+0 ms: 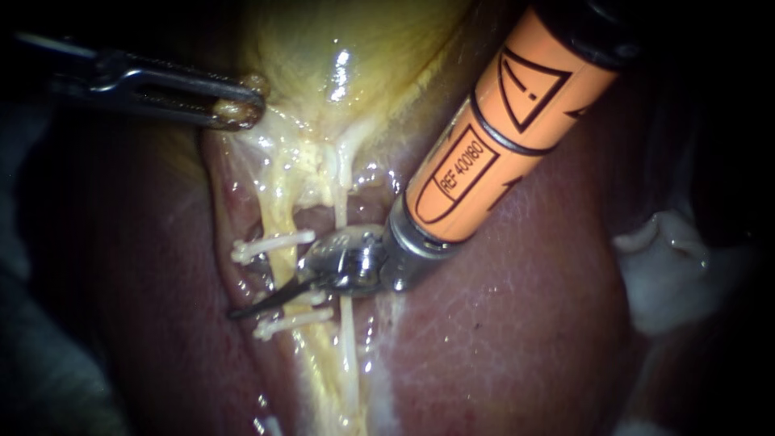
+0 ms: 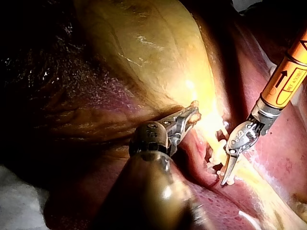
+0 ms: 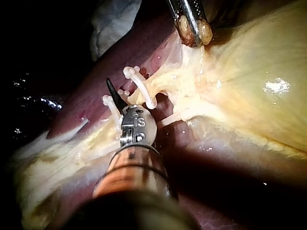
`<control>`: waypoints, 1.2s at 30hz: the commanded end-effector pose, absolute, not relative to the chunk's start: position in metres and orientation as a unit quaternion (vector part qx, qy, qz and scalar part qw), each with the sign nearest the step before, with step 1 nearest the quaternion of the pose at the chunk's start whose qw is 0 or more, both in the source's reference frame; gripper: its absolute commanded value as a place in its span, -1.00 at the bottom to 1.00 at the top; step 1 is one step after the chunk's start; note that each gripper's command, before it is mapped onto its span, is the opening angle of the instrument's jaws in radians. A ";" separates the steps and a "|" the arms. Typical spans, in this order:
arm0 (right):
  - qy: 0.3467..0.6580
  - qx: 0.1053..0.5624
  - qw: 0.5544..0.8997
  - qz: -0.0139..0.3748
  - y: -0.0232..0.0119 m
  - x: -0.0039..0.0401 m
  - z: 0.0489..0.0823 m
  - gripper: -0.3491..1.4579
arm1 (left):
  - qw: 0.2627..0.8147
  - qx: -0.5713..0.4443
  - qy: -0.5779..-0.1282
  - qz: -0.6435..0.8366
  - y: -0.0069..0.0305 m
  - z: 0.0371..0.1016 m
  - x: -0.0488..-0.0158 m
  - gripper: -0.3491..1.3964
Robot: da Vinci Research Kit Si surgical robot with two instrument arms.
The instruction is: Go to the cutting position left tube
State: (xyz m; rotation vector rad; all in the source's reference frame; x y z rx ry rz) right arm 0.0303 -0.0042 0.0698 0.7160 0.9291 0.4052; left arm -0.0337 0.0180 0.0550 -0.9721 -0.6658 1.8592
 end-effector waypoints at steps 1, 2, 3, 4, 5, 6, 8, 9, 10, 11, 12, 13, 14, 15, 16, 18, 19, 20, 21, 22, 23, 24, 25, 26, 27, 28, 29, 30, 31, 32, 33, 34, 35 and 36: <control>0.435 0.335 0.814 0.190 -0.0041 0.0301 0.0697 0.82 | 0.453 -0.394 -0.270 0.753 0.0180 0.0550 -0.0337 -1.00; 0.437 0.336 0.813 0.190 -0.0041 0.0300 0.0697 0.82 | 0.453 -0.394 -0.270 0.753 0.0180 0.0550 -0.0337 -1.00; 0.437 0.336 0.813 0.190 -0.0041 0.0299 0.0696 0.82 | 0.453 -0.394 -0.270 0.753 0.0180 0.0550 -0.0337 -1.00; 0.437 0.337 0.812 0.190 -0.0040 0.0297 0.0695 0.82 | 0.453 -0.394 -0.270 0.753 0.0180 0.0550 -0.0337 -1.00; 0.437 0.337 0.812 0.189 -0.0040 0.0294 0.0694 0.82 | 0.453 -0.394 -0.270 0.753 0.0180 0.0550 -0.0337 -1.00; 0.437 0.338 0.812 0.188 -0.0039 0.0291 0.0693 0.82 | 0.453 -0.394 -0.270 0.753 0.0180 0.0550 -0.0337 -1.00; 0.437 0.340 0.811 0.187 -0.0038 0.0283 0.0689 0.82 | 0.453 -0.394 -0.270 0.753 0.0180 0.0550 -0.0336 -1.00; 0.437 0.341 0.811 0.187 -0.0037 0.0280 0.0687 0.82 | 0.453 -0.394 -0.270 0.753 0.0180 0.0550 -0.0336 -1.00; 0.437 0.342 0.810 0.187 -0.0035 0.0277 0.0685 0.82 | 0.453 -0.394 -0.270 0.753 0.0180 0.0550 -0.0336 -1.00; 0.439 0.343 0.809 0.186 -0.0034 0.0273 0.0684 0.82 | 0.453 -0.394 -0.270 0.753 0.0180 0.0550 -0.0336 -1.00; 0.440 0.344 0.808 0.186 -0.0032 0.0270 0.0682 0.82 | 0.453 -0.394 -0.270 0.753 0.0180 0.0550 -0.0336 -1.00; 0.443 0.346 0.806 0.187 -0.0031 0.0266 0.0679 0.82 | 0.453 -0.394 -0.270 0.753 0.0180 0.0550 -0.0336 -1.00; 0.445 0.347 0.804 0.187 -0.0029 0.0264 0.0678 0.82 | 0.453 -0.394 -0.270 0.753 0.0180 0.0550 -0.0336 -1.00; 0.448 0.349 0.802 0.186 -0.0028 0.0261 0.0676 0.82 | 0.453 -0.394 -0.270 0.753 0.0180 0.0550 -0.0336 -1.00; 0.450 0.352 0.799 0.185 -0.0028 0.0260 0.0675 0.82 | 0.453 -0.394 -0.270 0.753 0.0180 0.0550 -0.0336 -1.00; 0.454 0.358 0.795 0.182 -0.0027 0.0258 0.0673 0.82 | 0.453 -0.394 -0.270 0.753 0.0180 0.0550 -0.0336 -1.00; 0.455 0.361 0.794 0.180 -0.0027 0.0257 0.0673 0.82 | 0.453 -0.394 -0.270 0.753 0.0180 0.0550 -0.0336 -1.00; 0.458 0.364 0.791 0.178 -0.0028 0.0257 0.0673 0.82 | 0.453 -0.394 -0.270 0.753 0.0180 0.0550 -0.0336 -1.00; 0.459 0.369 0.789 0.173 -0.0028 0.0256 0.0672 0.82 | 0.453 -0.394 -0.270 0.753 0.0180 0.0550 -0.0336 -1.00; 0.462 0.372 0.787 0.170 -0.0029 0.0256 0.0672 0.82 | 0.453 -0.394 -0.270 0.753 0.0180 0.0550 -0.0336 -1.00; 0.465 0.375 0.785 0.166 -0.0029 0.0255 0.0672 0.82 | 0.453 -0.394 -0.270 0.753 0.0180 0.0550 -0.0336 -1.00; 0.466 0.379 0.783 0.161 -0.0029 0.0255 0.0672 0.82 | 0.453 -0.394 -0.270 0.753 0.0180 0.0550 -0.0336 -1.00; 0.470 0.385 0.779 0.154 -0.0030 0.0255 0.0671 0.82 | 0.453 -0.394 -0.270 0.753 0.0180 0.0550 -0.0336 -1.00; 0.474 0.390 0.775 0.149 -0.0030 0.0254 0.0671 0.82 | 0.453 -0.394 -0.270 0.753 0.0180 0.0550 -0.0336 -1.00; 0.481 0.398 0.769 0.141 -0.0031 0.0254 0.0670 0.82 | 0.453 -0.394 -0.270 0.753 0.0180 0.0550 -0.0336 -1.00; 0.486 0.400 0.766 0.134 -0.0031 0.0254 0.0670 0.82 | 0.453 -0.394 -0.270 0.753 0.0180 0.0550 -0.0336 -1.00; 0.495 0.399 0.762 0.122 -0.0031 0.0254 0.0670 0.80 | 0.453 -0.394 -0.270 0.753 0.0180 0.0550 -0.0336 -1.00; 0.502 0.400 0.758 0.112 -0.0031 0.0254 0.0670 0.80 | 0.453 -0.394 -0.270 0.753 0.0180 0.0550 -0.0336 -1.00; 0.510 0.402 0.754 0.100 -0.0031 0.0255 0.0670 0.80 | 0.453 -0.394 -0.270 0.753 0.0180 0.0550 -0.0336 -1.00; 0.514 0.404 0.751 0.093 -0.0030 0.0255 0.0671 0.78 | 0.453 -0.394 -0.270 0.753 0.0180 0.0550 -0.0336 -1.00; 0.518 0.406 0.748 0.085 -0.0030 0.0256 0.0671 0.77 | 0.453 -0.394 -0.270 0.753 0.0180 0.0550 -0.0336 -1.00; 0.521 0.409 0.745 0.080 -0.0030 0.0257 0.0671 0.75 | 0.453 -0.394 -0.270 0.753 0.0180 0.0550 -0.0336 -1.00; 0.525 0.410 0.742 0.073 -0.0030 0.0259 0.0672 0.75 | 0.453 -0.394 -0.270 0.753 0.0180 0.0550 -0.0336 -1.00; 0.530 0.411 0.739 0.067 -0.0030 0.0260 0.0672 0.75 | 0.453 -0.394 -0.270 0.753 0.0180 0.0550 -0.0336 -1.00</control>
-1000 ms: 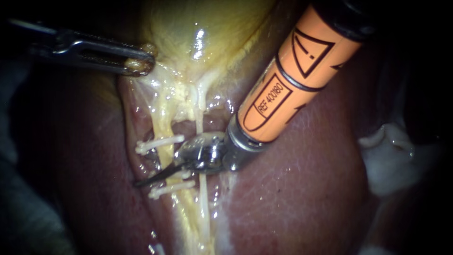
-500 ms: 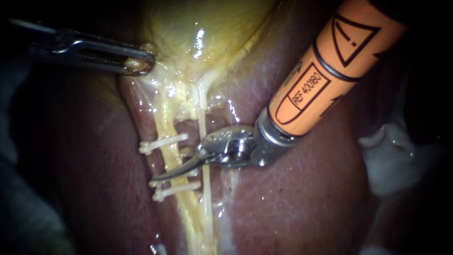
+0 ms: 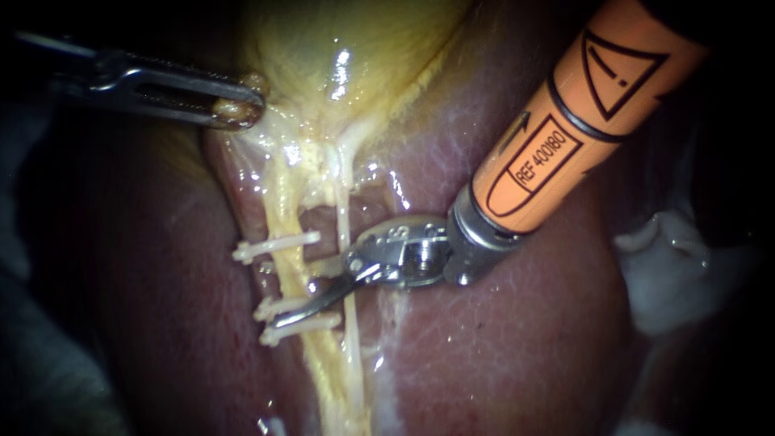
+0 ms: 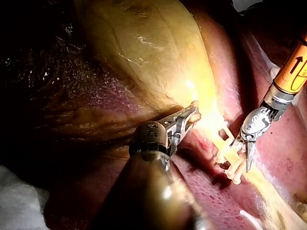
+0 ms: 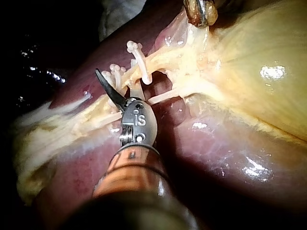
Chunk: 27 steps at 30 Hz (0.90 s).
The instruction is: Go to the cutting position left tube
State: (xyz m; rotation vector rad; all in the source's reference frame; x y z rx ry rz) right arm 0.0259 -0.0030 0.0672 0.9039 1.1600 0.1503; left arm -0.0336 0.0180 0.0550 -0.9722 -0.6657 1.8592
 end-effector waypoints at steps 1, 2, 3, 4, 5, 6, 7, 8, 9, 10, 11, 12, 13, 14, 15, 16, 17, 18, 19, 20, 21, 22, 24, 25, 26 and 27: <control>0.535 0.414 0.734 0.063 -0.0030 0.0263 0.0673 0.73 | 0.453 -0.394 -0.270 0.753 0.0180 0.0550 -0.0336 -1.00; 0.538 0.416 0.730 0.061 -0.0030 0.0265 0.0673 0.73 | 0.453 -0.394 -0.270 0.753 0.0180 0.0550 -0.0336 -1.00; 0.542 0.418 0.727 0.058 -0.0030 0.0267 0.0673 0.73 | 0.453 -0.394 -0.270 0.753 0.0180 0.0550 -0.0336 -1.00; 0.546 0.421 0.723 0.055 -0.0029 0.0270 0.0674 0.71 | 0.453 -0.394 -0.270 0.753 0.0180 0.0550 -0.0336 -1.00; 0.548 0.423 0.720 0.053 -0.0028 0.0273 0.0674 0.71 | 0.453 -0.394 -0.270 0.753 0.0180 0.0550 -0.0336 -1.00; 0.550 0.424 0.717 0.051 -0.0028 0.0275 0.0675 0.71 | 0.453 -0.394 -0.270 0.753 0.0180 0.0550 -0.0336 -1.00; 0.552 0.426 0.715 0.048 -0.0028 0.0277 0.0675 0.69 | 0.453 -0.394 -0.270 0.753 0.0180 0.0550 -0.0336 -1.00; 0.554 0.429 0.712 0.044 -0.0028 0.0280 0.0675 0.67 | 0.453 -0.394 -0.270 0.753 0.0180 0.0550 -0.0336 -1.00; 0.556 0.430 0.710 0.042 -0.0028 0.0281 0.0676 0.67 | 0.453 -0.394 -0.270 0.753 0.0180 0.0550 -0.0336 -1.00; 0.559 0.433 0.706 0.039 -0.0028 0.0283 0.0676 0.65 | 0.453 -0.394 -0.270 0.753 0.0180 0.0550 -0.0336 -1.00; 0.563 0.434 0.702 0.039 -0.0028 0.0284 0.0676 0.65 | 0.453 -0.394 -0.270 0.753 0.0180 0.0550 -0.0337 -1.00; 0.568 0.435 0.697 0.039 -0.0028 0.0286 0.0677 0.64 | 0.453 -0.394 -0.270 0.753 0.0180 0.0550 -0.0337 -1.00; 0.573 0.435 0.694 0.040 -0.0028 0.0287 0.0677 0.64 | 0.453 -0.394 -0.270 0.753 0.0180 0.0550 -0.0337 -1.00; 0.580 0.435 0.688 0.041 -0.0027 0.0289 0.0677 0.62 | 0.453 -0.394 -0.270 0.753 0.0180 0.0550 -0.0337 -1.00; 0.584 0.435 0.684 0.043 -0.0027 0.0290 0.0677 0.62 | 0.453 -0.394 -0.270 0.753 0.0180 0.0550 -0.0337 -1.00; 0.588 0.435 0.680 0.045 -0.0027 0.0292 0.0677 0.62 | 0.453 -0.394 -0.270 0.753 0.0180 0.0550 -0.0337 -1.00; 0.594 0.436 0.674 0.047 -0.0027 0.0293 0.0677 0.60 | 0.453 -0.394 -0.270 0.753 0.0180 0.0550 -0.0337 -1.00; 0.599 0.434 0.672 0.046 -0.0027 0.0294 0.0676 0.58 | 0.453 -0.394 -0.270 0.753 0.0180 0.0550 -0.0337 -1.00; 0.601 0.436 0.668 0.049 -0.0028 0.0295 0.0676 0.58 | 0.453 -0.394 -0.270 0.753 0.0180 0.0550 -0.0337 -1.00; 0.603 0.436 0.666 0.050 -0.0028 0.0296 0.0675 0.58 | 0.453 -0.394 -0.270 0.753 0.0180 0.0550 -0.0337 -1.00; 0.603 0.438 0.665 0.052 -0.0029 0.0298 0.0673 0.56 | 0.453 -0.394 -0.270 0.753 0.0180 0.0550 -0.0337 -1.00; 0.604 0.439 0.664 0.052 -0.0030 0.0299 0.0672 0.56 | 0.453 -0.394 -0.270 0.753 0.0180 0.0550 -0.0337 -1.00; 0.605 0.441 0.660 0.054 -0.0032 0.0301 0.0669 0.54 | 0.453 -0.394 -0.270 0.753 0.0180 0.0550 -0.0337 -1.00; 0.607 0.444 0.657 0.056 -0.0033 0.0302 0.0668 0.54 | 0.453 -0.394 -0.270 0.753 0.0180 0.0550 -0.0337 -1.00; 0.608 0.447 0.654 0.058 -0.0034 0.0303 0.0666 0.54 | 0.453 -0.394 -0.270 0.753 0.0180 0.0550 -0.0337 -1.00; 0.610 0.450 0.650 0.059 -0.0034 0.0304 0.0664 0.52 | 0.453 -0.394 -0.270 0.753 0.0180 0.0550 -0.0337 -1.00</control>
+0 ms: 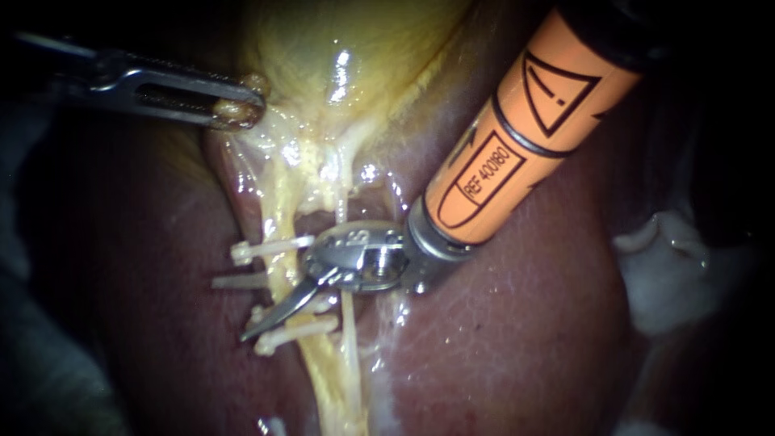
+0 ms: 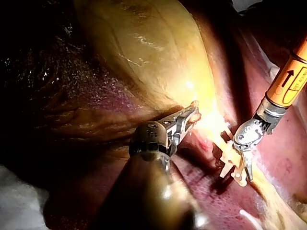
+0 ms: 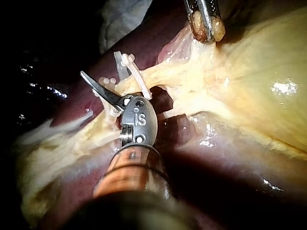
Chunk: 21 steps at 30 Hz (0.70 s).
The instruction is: Go to the cutting position left tube
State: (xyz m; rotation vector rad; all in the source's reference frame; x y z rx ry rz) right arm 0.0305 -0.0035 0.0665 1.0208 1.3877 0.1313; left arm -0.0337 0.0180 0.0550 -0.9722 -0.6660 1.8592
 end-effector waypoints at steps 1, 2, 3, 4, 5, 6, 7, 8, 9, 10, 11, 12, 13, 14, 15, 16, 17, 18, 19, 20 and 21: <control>0.612 0.452 0.647 0.058 -0.0035 0.0305 0.0662 0.52 | 0.453 -0.394 -0.270 0.753 0.0180 0.0550 -0.0337 -1.00; 0.613 0.453 0.645 0.057 -0.0035 0.0305 0.0659 0.52 | 0.453 -0.394 -0.270 0.753 0.0180 0.0550 -0.0337 -1.00; 0.612 0.457 0.643 0.057 -0.0035 0.0306 0.0656 0.52 | 0.453 -0.394 -0.270 0.753 0.0180 0.0550 -0.0337 -1.00; 0.612 0.458 0.643 0.056 -0.0035 0.0306 0.0653 0.52 | 0.453 -0.394 -0.270 0.753 0.0180 0.0550 -0.0337 -1.00; 0.612 0.459 0.642 0.055 -0.0034 0.0305 0.0650 0.52 | 0.453 -0.394 -0.270 0.753 0.0180 0.0550 -0.0337 -1.00; 0.613 0.460 0.640 0.055 -0.0034 0.0305 0.0648 0.52 | 0.453 -0.394 -0.270 0.753 0.0180 0.0550 -0.0337 -1.00; 0.614 0.461 0.638 0.056 -0.0033 0.0304 0.0644 0.52 | 0.453 -0.394 -0.270 0.753 0.0180 0.0550 -0.0337 -1.00; 0.615 0.462 0.637 0.056 -0.0032 0.0304 0.0641 0.52 | 0.453 -0.394 -0.270 0.753 0.0180 0.0550 -0.0337 -1.00; 0.616 0.463 0.635 0.057 -0.0031 0.0303 0.0638 0.52 | 0.453 -0.394 -0.270 0.753 0.0180 0.0550 -0.0337 -1.00; 0.616 0.463 0.635 0.057 -0.0031 0.0303 0.0635 0.52 | 0.453 -0.394 -0.270 0.753 0.0180 0.0550 -0.0337 -1.00; 0.616 0.463 0.634 0.058 -0.0030 0.0303 0.0634 0.52 | 0.453 -0.394 -0.270 0.753 0.0180 0.0550 -0.0337 -1.00; 0.616 0.464 0.634 0.057 -0.0031 0.0303 0.0633 0.52 | 0.453 -0.394 -0.270 0.753 0.0180 0.0550 -0.0337 -1.00; 0.616 0.464 0.634 0.057 -0.0031 0.0304 0.0632 0.52 | 0.453 -0.394 -0.270 0.753 0.0180 0.0550 -0.0337 -1.00; 0.616 0.464 0.634 0.057 -0.0032 0.0304 0.0632 0.52 | 0.453 -0.394 -0.270 0.753 0.0180 0.0550 -0.0337 -1.00; 0.616 0.464 0.634 0.057 -0.0032 0.0304 0.0631 0.52 | 0.453 -0.394 -0.270 0.753 0.0180 0.0550 -0.0337 -1.00; 0.616 0.464 0.634 0.057 -0.0032 0.0304 0.0631 0.52 | 0.453 -0.394 -0.270 0.753 0.0180 0.0550 -0.0337 -1.00; 0.616 0.464 0.634 0.057 -0.0032 0.0304 0.0631 0.52 | 0.453 -0.394 -0.270 0.753 0.0180 0.0550 -0.0337 -1.00; 0.616 0.464 0.634 0.057 -0.0032 0.0304 0.0631 0.52 | 0.453 -0.394 -0.270 0.753 0.0180 0.0550 -0.0337 -1.00; 0.616 0.464 0.634 0.057 -0.0032 0.0304 0.0631 0.52 | 0.453 -0.394 -0.270 0.753 0.0180 0.0550 -0.0337 -1.00; 0.616 0.464 0.634 0.057 -0.0032 0.0304 0.0631 0.52 | 0.453 -0.394 -0.270 0.753 0.0180 0.0550 -0.0337 -1.00; 0.616 0.464 0.634 0.057 -0.0032 0.0303 0.0631 0.52 | 0.453 -0.394 -0.270 0.753 0.0180 0.0550 -0.0337 -1.00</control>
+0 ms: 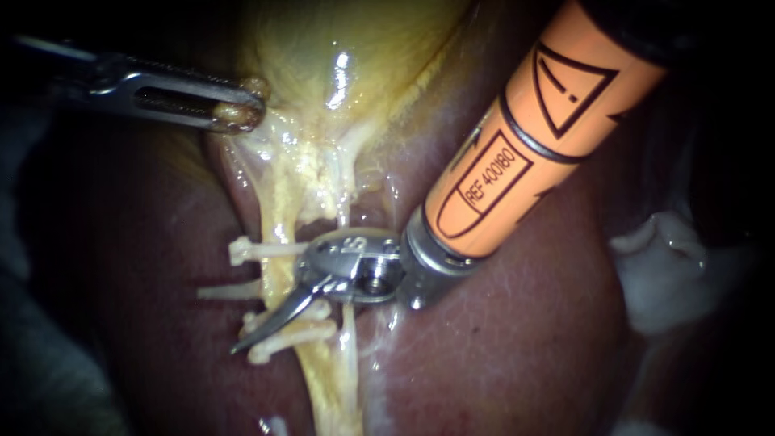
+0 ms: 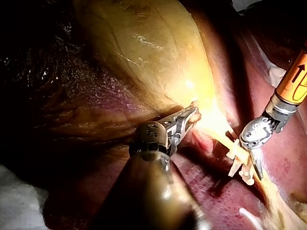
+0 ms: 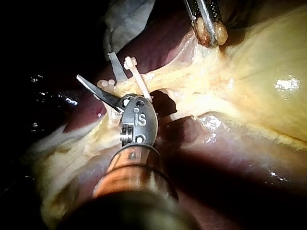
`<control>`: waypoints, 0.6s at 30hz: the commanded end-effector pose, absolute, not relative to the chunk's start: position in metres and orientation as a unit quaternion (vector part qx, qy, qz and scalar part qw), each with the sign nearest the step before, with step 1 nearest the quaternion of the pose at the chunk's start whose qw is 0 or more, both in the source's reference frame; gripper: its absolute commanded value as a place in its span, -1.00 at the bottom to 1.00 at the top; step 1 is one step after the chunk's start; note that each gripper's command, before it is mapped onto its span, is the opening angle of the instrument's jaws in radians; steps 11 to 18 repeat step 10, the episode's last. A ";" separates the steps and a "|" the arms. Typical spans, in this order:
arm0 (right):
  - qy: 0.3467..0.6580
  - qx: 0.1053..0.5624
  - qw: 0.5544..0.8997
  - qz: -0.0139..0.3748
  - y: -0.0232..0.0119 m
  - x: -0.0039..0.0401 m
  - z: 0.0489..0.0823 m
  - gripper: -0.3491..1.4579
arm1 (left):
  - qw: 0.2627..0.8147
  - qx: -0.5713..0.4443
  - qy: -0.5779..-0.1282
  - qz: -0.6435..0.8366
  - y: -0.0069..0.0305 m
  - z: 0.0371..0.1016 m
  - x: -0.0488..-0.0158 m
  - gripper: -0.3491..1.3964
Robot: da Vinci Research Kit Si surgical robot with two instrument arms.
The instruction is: Go to the cutting position left tube
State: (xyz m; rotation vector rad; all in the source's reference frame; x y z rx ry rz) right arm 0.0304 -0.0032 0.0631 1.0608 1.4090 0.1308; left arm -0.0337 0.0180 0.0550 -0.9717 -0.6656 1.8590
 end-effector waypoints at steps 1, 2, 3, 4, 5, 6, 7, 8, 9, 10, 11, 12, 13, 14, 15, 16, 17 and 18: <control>0.616 0.464 0.634 0.057 -0.0032 0.0303 0.0631 0.52 | 0.453 -0.394 -0.270 0.753 0.0180 0.0550 -0.0337 -1.00; 0.616 0.464 0.634 0.057 -0.0032 0.0304 0.0631 0.52 | 0.453 -0.394 -0.270 0.753 0.0180 0.0550 -0.0337 -1.00; 0.616 0.464 0.634 0.057 -0.0032 0.0304 0.0631 0.54 | 0.453 -0.394 -0.270 0.753 0.0180 0.0550 -0.0337 -1.00; 0.616 0.464 0.634 0.057 -0.0032 0.0304 0.0631 0.54 | 0.453 -0.394 -0.270 0.753 0.0180 0.0550 -0.0337 -1.00; 0.616 0.464 0.634 0.057 -0.0033 0.0304 0.0630 0.54 | 0.453 -0.394 -0.270 0.753 0.0180 0.0550 -0.0337 -1.00; 0.616 0.464 0.634 0.057 -0.0033 0.0304 0.0630 0.54 | 0.453 -0.394 -0.270 0.753 0.0180 0.0550 -0.0337 -1.00; 0.616 0.464 0.634 0.057 -0.0033 0.0304 0.0630 0.56 | 0.453 -0.394 -0.270 0.753 0.0181 0.0550 -0.0337 -1.00; 0.616 0.464 0.634 0.056 -0.0033 0.0304 0.0630 0.56 | 0.453 -0.394 -0.270 0.753 0.0181 0.0551 -0.0337 -1.00; 0.616 0.464 0.634 0.056 -0.0033 0.0304 0.0630 0.56 | 0.453 -0.394 -0.270 0.753 0.0181 0.0551 -0.0337 -1.00; 0.616 0.464 0.634 0.056 -0.0033 0.0304 0.0630 0.56 | 0.453 -0.394 -0.270 0.753 0.0181 0.0551 -0.0337 -1.00; 0.616 0.464 0.634 0.056 -0.0033 0.0304 0.0630 0.56 | 0.453 -0.394 -0.270 0.753 0.0181 0.0551 -0.0337 -1.00; 0.616 0.464 0.634 0.056 -0.0033 0.0304 0.0630 0.56 | 0.453 -0.394 -0.270 0.753 0.0181 0.0551 -0.0337 -1.00; 0.616 0.464 0.634 0.056 -0.0033 0.0304 0.0630 0.56 | 0.453 -0.394 -0.270 0.753 0.0181 0.0551 -0.0337 -1.00; 0.616 0.464 0.634 0.056 -0.0033 0.0304 0.0630 0.56 | 0.453 -0.394 -0.270 0.753 0.0181 0.0551 -0.0337 -1.00; 0.616 0.464 0.634 0.056 -0.0033 0.0304 0.0630 0.56 | 0.453 -0.394 -0.270 0.753 0.0181 0.0551 -0.0337 -1.00; 0.616 0.464 0.634 0.056 -0.0033 0.0304 0.0630 0.56 | 0.453 -0.394 -0.270 0.753 0.0181 0.0551 -0.0337 -1.00; 0.616 0.464 0.634 0.056 -0.0033 0.0304 0.0630 0.56 | 0.453 -0.394 -0.270 0.753 0.0181 0.0551 -0.0337 -1.00; 0.616 0.464 0.634 0.056 -0.0033 0.0304 0.0630 0.56 | 0.453 -0.394 -0.270 0.753 0.0181 0.0551 -0.0337 -1.00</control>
